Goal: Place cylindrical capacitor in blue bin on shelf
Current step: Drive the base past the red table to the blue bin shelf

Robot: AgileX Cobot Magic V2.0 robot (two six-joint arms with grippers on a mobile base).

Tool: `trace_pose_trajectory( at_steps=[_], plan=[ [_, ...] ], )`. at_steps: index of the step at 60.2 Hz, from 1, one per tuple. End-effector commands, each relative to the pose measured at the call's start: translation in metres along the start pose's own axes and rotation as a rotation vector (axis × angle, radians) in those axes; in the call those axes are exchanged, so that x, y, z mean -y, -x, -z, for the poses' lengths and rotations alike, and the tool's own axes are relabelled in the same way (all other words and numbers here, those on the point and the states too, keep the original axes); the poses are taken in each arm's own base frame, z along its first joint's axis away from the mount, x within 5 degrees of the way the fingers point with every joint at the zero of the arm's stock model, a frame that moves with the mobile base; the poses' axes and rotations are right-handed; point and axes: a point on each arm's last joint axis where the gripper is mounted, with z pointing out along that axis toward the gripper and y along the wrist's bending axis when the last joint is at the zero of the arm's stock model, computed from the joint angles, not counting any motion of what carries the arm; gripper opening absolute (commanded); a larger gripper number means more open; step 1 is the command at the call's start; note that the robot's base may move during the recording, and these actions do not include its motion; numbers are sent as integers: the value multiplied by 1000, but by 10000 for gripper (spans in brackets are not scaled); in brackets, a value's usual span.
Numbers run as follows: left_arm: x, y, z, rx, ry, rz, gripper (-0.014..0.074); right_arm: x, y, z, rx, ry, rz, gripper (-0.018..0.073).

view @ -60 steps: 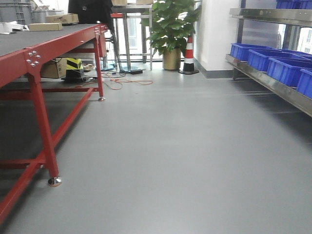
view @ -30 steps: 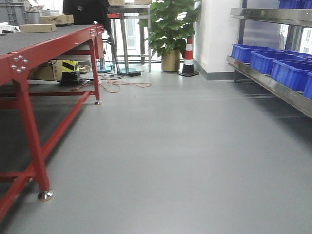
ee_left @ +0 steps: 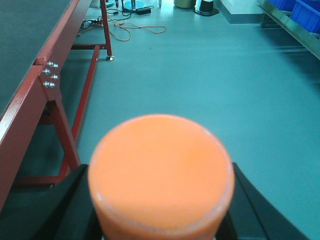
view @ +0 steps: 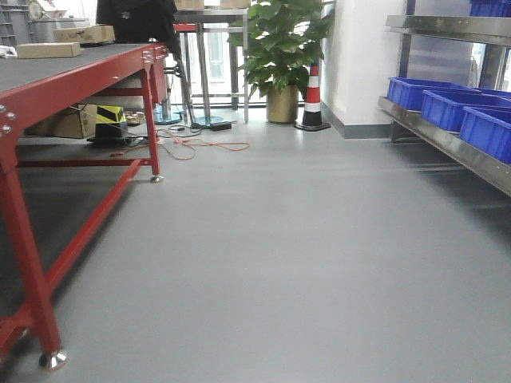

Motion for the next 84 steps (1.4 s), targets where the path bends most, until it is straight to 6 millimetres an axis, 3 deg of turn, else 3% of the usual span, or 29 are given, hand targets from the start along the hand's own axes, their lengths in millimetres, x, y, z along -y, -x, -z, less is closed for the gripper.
trace_pose_trajectory(
  at_steps=[1, 84],
  plan=[
    [1, 3, 2, 31, -8, -1, -111, 0, 2, 1, 29, -3, 12, -162],
    [1, 3, 3, 32, -8, -1, -111, 0, 2, 1, 29, -3, 12, -162]
  ],
)
